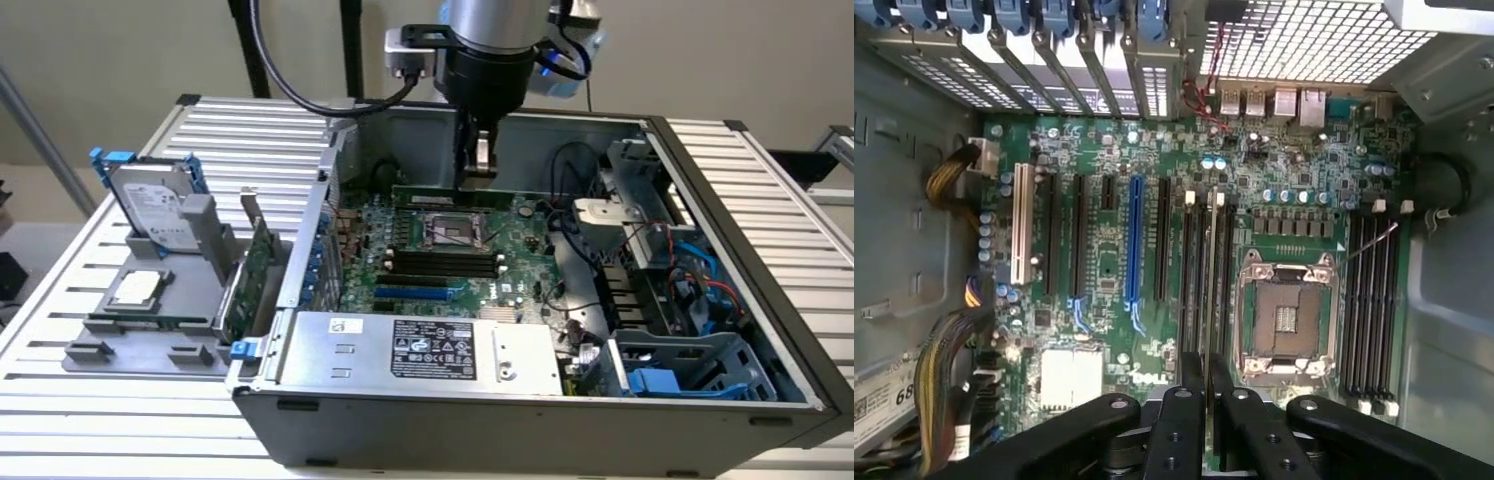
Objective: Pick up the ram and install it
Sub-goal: 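Insert the ram into the slot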
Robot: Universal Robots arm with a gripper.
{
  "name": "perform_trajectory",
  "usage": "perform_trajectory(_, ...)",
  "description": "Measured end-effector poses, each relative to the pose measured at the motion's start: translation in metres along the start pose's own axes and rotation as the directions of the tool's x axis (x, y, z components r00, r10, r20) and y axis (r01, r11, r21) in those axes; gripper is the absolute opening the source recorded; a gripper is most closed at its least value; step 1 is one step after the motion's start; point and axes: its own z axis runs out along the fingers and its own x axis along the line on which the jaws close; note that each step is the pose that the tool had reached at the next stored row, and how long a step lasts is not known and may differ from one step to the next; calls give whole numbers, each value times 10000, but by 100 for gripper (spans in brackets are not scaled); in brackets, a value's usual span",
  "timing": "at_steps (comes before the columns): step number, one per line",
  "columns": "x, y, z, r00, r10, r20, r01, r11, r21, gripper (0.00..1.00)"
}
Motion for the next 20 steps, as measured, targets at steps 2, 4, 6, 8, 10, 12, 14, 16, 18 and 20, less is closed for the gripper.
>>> perform_trajectory(2,0,-1,36,10000,0,-1,0,10000,-1,0)
perform_trajectory(4,1,-2,72,10000,1,-2,-1,10000,-1,0)
perform_trajectory(6,2,-3,109,10000,1,-1,-1,10000,0,0)
perform_trajectory(8,3,-4,145,10000,1,-2,-1,10000,-1,0)
perform_trajectory(10,5,-4,181,10000,2,-1,-2,10000,0,0)
perform_trajectory(12,10,-6,217,10000,1,-1,-1,10000,-1,0)
perform_trajectory(14,16,-8,255,10000,1,-2,-1,10000,-1,0)
perform_trajectory(16,23,-11,290,10000,0,-1,0,10000,-1,0)
perform_trajectory(18,30,-14,326,10000,1,-1,-1,10000,-1,0)
perform_trajectory(20,38,-17,362,10000,1,-2,-1,10000,-1,0)
